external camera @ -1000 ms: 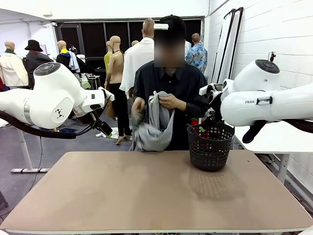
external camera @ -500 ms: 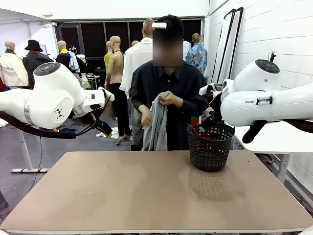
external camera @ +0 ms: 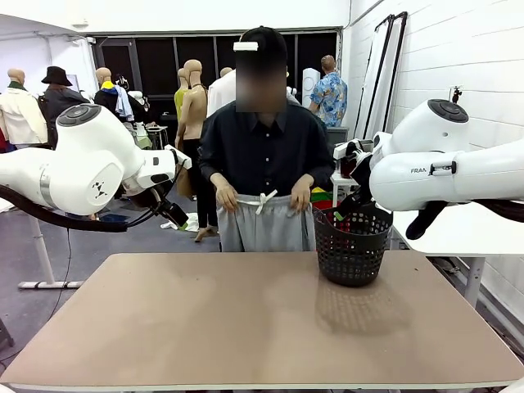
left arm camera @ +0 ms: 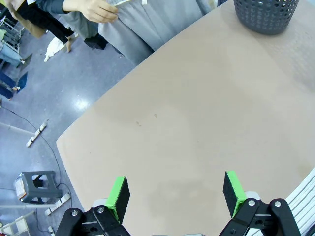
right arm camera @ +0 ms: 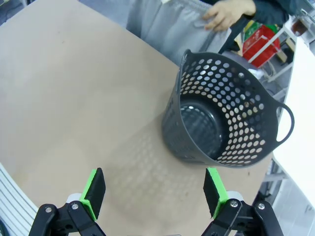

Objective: Fold the training pants.
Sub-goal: Grab both ends of the Training pants handed by a person.

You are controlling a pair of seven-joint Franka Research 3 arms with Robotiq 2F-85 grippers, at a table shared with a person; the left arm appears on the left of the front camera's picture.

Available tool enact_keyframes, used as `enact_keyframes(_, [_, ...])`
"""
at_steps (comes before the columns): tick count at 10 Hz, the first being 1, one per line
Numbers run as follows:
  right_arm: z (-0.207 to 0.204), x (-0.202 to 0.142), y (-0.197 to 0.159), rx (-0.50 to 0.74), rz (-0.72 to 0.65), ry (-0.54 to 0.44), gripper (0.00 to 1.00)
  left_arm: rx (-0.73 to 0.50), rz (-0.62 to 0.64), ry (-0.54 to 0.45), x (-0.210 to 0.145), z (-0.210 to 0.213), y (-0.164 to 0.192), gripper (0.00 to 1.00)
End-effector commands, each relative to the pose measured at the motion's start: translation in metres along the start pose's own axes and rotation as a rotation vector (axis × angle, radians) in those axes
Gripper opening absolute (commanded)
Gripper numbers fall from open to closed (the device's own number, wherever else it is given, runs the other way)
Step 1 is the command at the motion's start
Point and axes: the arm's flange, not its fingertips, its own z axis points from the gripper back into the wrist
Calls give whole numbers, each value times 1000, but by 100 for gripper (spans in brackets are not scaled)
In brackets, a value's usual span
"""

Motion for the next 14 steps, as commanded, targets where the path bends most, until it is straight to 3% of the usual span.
enact_keyframes(1, [0,0,-1,4,-2,-2,100,0,-8,1,0,0,1,100])
enact_keyframes(14, [0,0,-1,4,-2,-2,100,0,-8,1,0,0,1,100])
